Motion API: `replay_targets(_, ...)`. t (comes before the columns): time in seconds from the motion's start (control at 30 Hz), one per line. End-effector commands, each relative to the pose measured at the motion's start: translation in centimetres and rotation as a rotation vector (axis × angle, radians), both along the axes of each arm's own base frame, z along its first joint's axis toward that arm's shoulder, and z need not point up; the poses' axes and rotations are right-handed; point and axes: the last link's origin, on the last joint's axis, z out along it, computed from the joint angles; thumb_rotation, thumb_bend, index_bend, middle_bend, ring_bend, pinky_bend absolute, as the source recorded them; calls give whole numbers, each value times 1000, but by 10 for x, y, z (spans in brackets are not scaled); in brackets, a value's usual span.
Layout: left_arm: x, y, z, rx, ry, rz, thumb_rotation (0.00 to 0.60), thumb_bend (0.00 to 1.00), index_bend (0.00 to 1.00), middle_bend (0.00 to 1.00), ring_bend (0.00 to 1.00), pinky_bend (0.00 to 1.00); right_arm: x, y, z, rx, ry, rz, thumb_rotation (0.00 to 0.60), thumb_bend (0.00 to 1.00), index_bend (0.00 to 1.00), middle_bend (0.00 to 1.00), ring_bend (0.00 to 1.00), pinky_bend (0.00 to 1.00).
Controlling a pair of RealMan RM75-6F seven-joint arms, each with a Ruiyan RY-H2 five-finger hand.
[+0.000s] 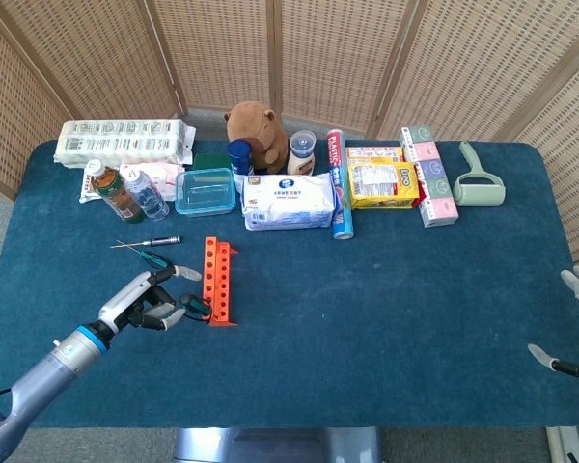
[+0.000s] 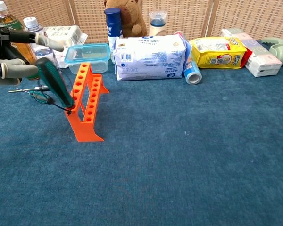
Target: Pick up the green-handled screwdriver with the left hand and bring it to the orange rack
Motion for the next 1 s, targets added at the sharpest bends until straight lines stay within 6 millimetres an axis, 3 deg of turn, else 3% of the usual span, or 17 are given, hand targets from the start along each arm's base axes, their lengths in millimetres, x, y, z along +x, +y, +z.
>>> replay_targets(0.03,0,0,1,3,0,-4,600,437,233,1000,986,969,0,0,0,1,1,1,600,26,69,44,0,0)
replay_targets(0.27,2,-2,12,40,-38,-14,600,435,193,1000,984,969,0,0,0,0,2,0,600,26,68,44,0,0)
replay_targets(0.47,0,-8,32,90,-58,-36,600,429,167,972,890,960,1,0,-2,3,8,2,600,25,69,44,0,0)
replay_targets(0.53,-2,-9,39,105,-66,-38,600,416,143,859,821,934,1,0,-2,3,9,2,600,26,69,44,0,0)
replay_targets(0.57,-4,-9,44,121,-73,-38,600,395,114,737,741,885,1,0,-2,2,10,2,600,26,69,44,0,0)
replay_targets(0.63,-9,-11,54,159,-74,-47,600,342,45,481,509,743,1,0,-2,1,11,2,600,26,69,44,0,0)
replay_targets(0.7,-17,-15,61,196,-29,-76,600,272,0,187,190,551,1,0,-2,-1,12,1,600,26,69,44,0,0)
replay_targets(0.77,-28,-21,68,251,85,-124,600,211,0,39,34,399,1,0,-2,0,15,2,600,26,69,44,0,0)
replay_targets(0.87,-45,-29,75,353,276,-166,600,143,0,0,0,258,2,0,-3,2,18,4,600,25,69,44,0,0)
replay_targets(1.0,-68,-47,81,499,527,-161,600,123,0,0,0,173,3,1,-5,5,23,6,600,25,68,44,0,0)
